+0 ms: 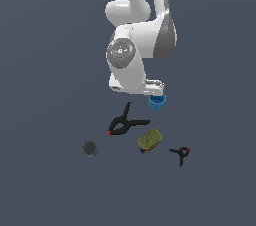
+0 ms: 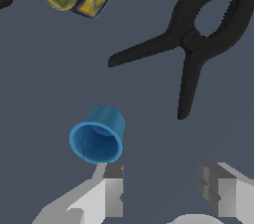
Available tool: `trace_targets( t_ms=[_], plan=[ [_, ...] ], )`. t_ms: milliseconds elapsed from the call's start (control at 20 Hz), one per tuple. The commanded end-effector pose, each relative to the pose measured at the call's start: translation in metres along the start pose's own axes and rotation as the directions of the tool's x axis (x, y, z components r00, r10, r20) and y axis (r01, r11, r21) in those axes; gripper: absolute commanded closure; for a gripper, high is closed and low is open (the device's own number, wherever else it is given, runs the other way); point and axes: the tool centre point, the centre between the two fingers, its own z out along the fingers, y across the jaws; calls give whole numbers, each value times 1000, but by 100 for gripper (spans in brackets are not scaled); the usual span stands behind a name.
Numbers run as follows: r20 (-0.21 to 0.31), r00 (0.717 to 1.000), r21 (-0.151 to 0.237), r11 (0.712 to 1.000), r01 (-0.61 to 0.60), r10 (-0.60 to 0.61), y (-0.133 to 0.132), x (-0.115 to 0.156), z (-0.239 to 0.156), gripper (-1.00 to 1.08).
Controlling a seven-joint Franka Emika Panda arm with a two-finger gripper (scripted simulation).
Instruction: Pick up a designated object from a clutter of objects.
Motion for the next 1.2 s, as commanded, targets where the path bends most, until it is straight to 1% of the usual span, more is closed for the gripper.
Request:
trace_targets(
  t_ms=[0, 150, 300, 550, 700, 850, 1150],
  plan=[
    [76, 996, 44, 997, -57, 53, -6, -7, 28, -20],
    [160, 981, 83, 989, -123, 108, -12, -15, 57, -20],
    [230, 961, 109, 978, -180, 152, -17, -23, 79, -20],
    [315, 928, 132, 958, -253, 202, -24, -33, 105, -20],
    [346, 912, 139, 950, -281, 219, -26, -37, 114, -20],
    [362, 904, 141, 945, -296, 228, -28, -39, 119, -20],
    [362, 904, 141, 945, -294, 228, -28, -40, 122, -20]
  ],
)
